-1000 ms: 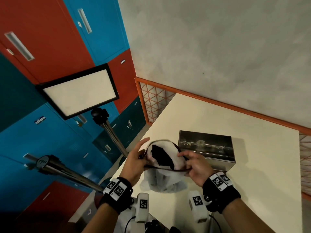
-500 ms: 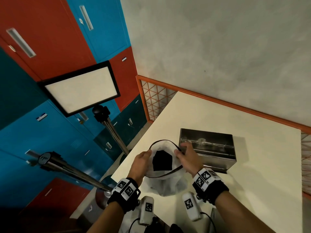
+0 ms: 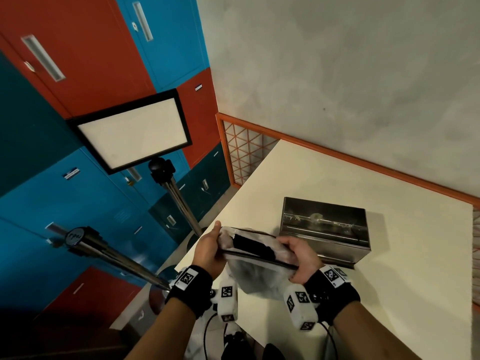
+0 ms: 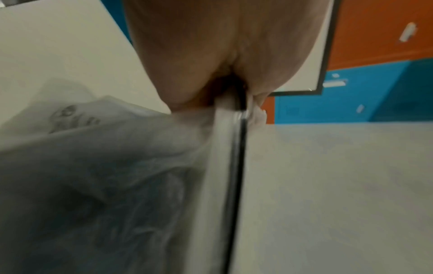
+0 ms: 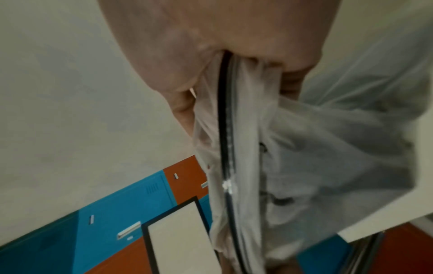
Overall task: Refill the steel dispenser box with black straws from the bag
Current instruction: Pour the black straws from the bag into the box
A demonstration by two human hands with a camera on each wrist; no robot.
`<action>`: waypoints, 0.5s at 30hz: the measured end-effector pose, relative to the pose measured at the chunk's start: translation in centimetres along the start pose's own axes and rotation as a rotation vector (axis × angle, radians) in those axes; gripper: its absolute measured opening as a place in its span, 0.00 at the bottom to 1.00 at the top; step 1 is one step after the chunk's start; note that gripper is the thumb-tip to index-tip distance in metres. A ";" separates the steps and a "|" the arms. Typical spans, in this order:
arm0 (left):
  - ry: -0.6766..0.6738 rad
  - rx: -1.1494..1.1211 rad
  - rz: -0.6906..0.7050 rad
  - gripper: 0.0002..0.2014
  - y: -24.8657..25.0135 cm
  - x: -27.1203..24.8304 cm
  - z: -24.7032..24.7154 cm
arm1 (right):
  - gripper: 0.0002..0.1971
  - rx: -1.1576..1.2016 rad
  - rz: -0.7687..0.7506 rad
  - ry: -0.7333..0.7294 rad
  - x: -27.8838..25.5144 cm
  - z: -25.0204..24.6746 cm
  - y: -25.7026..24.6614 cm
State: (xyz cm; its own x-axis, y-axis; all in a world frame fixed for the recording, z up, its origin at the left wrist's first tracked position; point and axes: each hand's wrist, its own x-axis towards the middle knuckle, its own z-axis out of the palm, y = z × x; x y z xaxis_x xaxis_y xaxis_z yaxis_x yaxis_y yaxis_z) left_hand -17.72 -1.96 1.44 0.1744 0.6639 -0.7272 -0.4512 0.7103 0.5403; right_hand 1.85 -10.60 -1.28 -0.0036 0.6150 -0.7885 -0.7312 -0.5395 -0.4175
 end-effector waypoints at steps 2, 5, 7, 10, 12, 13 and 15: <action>-0.070 0.013 -0.007 0.14 0.1 -0.2 -0.4 | 0.13 -0.007 -0.027 0.018 -0.2 -0.3 0.3; -0.191 0.235 0.015 0.07 0.3 -0.2 -1.3 | 0.13 -0.007 -0.042 -0.001 -0.8 -0.4 0.5; -0.175 0.439 0.054 0.09 0.3 0.0 -1.6 | 0.14 0.023 -0.060 -0.023 -0.9 -0.5 0.3; 0.012 0.926 0.227 0.14 0.3 0.1 -1.6 | 0.24 0.042 -0.136 0.007 -1.0 -0.5 0.2; 0.118 1.125 0.277 0.19 0.4 0.0 -1.7 | 0.32 0.026 -0.180 0.024 -0.6 -0.7 0.1; 0.110 1.100 0.243 0.21 0.4 -0.1 -1.7 | 0.29 0.011 -0.188 -0.018 -0.6 -0.6 0.1; 0.045 1.026 0.178 0.24 0.3 -0.4 -1.5 | 0.12 -0.044 -0.215 -0.103 -1.0 -0.2 0.1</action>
State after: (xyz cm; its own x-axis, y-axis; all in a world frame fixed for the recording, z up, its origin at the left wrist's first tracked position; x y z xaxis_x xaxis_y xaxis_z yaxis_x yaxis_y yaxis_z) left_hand -19.22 -2.38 1.24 0.1360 0.7845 -0.6051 0.4975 0.4741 0.7264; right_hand 1.96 -11.41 -0.59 0.0778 0.7726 -0.6301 -0.6919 -0.4132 -0.5920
